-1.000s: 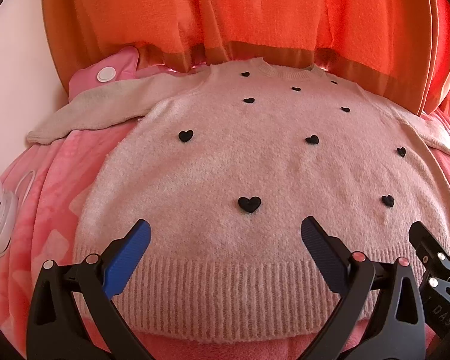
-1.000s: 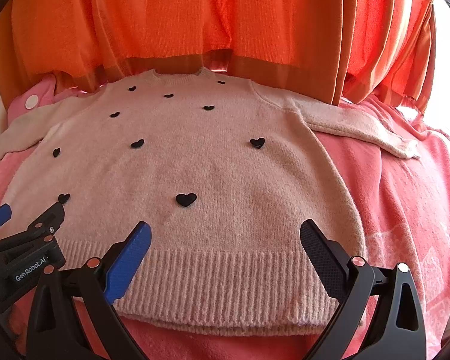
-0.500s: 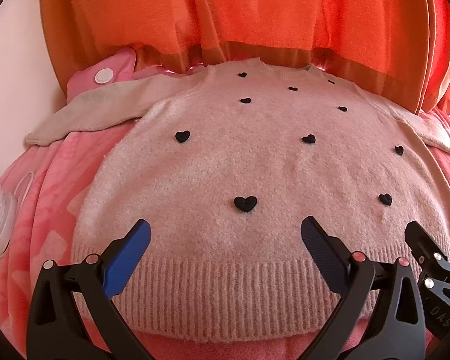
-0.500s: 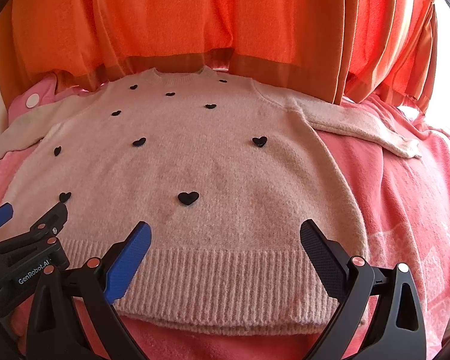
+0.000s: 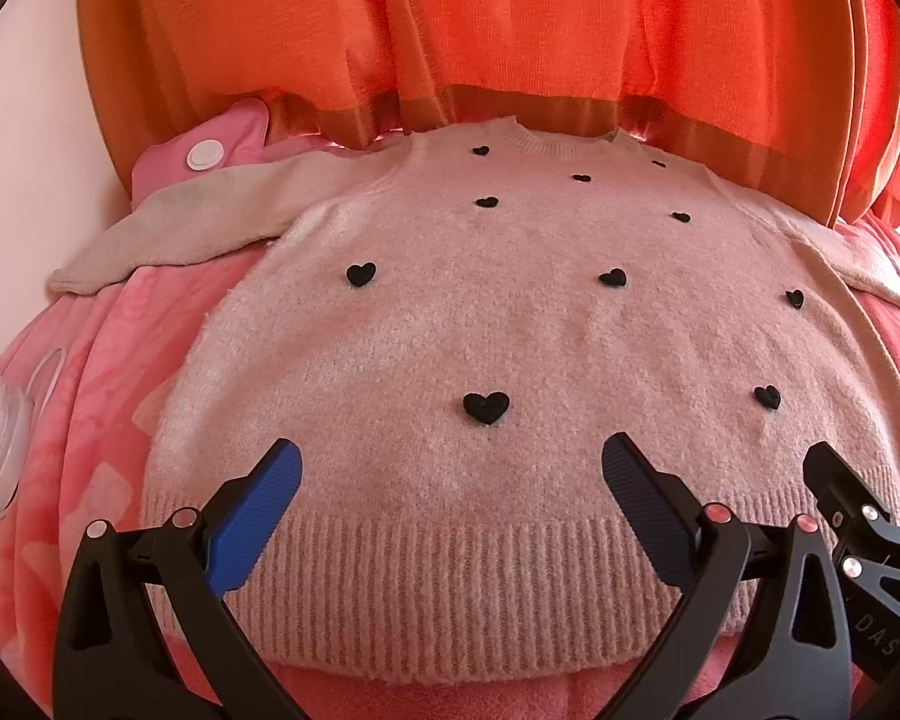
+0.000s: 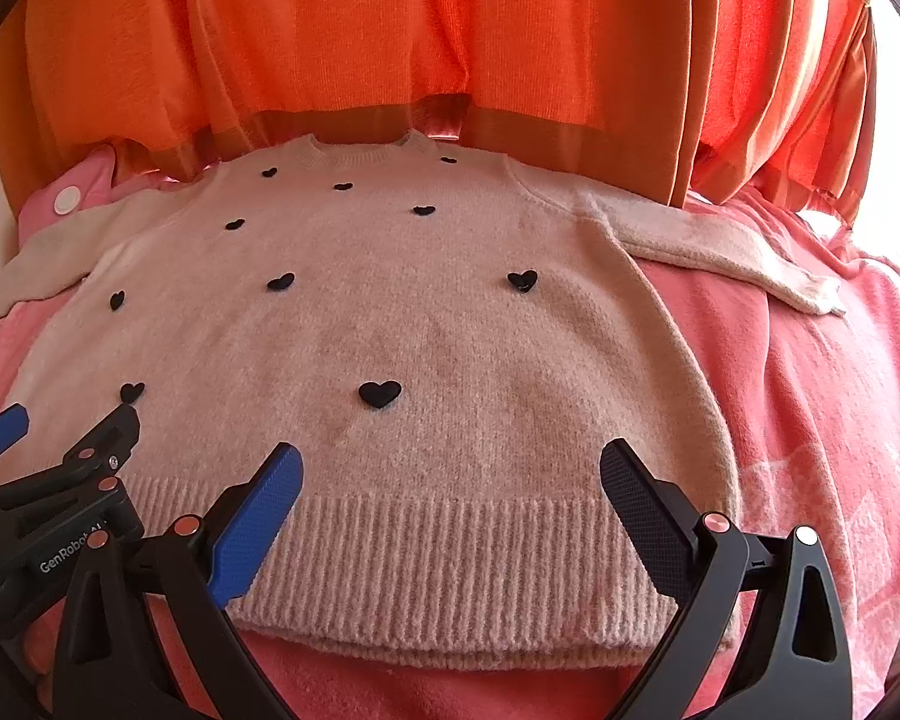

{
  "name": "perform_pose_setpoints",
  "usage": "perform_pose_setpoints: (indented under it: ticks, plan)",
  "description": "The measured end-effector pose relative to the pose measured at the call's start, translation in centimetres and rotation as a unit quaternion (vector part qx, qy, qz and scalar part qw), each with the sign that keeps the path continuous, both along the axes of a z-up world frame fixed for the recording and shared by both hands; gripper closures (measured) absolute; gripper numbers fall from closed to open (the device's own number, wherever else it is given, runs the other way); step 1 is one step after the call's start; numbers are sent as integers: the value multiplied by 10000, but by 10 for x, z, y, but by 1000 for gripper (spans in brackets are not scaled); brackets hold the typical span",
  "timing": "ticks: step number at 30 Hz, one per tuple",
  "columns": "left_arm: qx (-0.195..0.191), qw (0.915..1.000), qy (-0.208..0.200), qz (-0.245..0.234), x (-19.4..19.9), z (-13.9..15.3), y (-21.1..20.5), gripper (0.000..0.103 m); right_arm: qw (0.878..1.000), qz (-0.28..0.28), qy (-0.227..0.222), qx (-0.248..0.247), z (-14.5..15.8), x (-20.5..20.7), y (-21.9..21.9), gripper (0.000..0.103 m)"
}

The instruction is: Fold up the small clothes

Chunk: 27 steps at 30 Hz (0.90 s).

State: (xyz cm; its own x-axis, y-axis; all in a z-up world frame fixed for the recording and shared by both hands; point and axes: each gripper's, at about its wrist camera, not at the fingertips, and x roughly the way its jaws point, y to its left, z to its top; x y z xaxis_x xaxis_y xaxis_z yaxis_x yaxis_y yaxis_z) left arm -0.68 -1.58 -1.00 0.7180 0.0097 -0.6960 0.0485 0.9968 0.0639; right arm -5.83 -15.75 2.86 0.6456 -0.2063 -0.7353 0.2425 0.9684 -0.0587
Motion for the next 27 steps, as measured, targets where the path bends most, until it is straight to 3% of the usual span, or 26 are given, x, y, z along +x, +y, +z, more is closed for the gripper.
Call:
perform_pose_setpoints:
  ticks: [27]
  plan:
    - [4, 10000, -4, 14, 0, 0, -2, 5, 10000, 3, 5, 23, 0, 1, 2, 5]
